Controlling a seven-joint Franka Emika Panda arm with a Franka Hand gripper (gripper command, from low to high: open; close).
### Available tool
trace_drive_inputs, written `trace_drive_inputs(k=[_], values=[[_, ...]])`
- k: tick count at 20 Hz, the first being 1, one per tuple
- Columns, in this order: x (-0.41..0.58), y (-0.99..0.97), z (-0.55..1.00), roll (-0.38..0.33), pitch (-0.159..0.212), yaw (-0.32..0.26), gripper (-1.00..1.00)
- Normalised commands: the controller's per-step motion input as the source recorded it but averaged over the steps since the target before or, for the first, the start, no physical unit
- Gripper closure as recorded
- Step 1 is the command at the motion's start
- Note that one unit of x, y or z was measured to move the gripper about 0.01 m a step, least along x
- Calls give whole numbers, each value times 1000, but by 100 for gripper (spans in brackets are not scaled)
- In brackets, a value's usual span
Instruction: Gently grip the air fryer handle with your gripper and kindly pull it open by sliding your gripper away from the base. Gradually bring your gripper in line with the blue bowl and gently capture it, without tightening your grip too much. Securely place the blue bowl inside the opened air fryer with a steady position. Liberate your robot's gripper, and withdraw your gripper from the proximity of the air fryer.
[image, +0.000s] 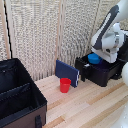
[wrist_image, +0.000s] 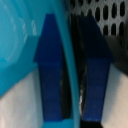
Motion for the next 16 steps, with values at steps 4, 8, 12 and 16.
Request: trace_drive_inputs(k=[4,8,12,16], values=[[285,-18,-344,-106,158,0,100],[74,15,-55,-66,104,2,-100],[0,0,176,0,47,0,-100],[0,-1,412,3,8,0,-100]])
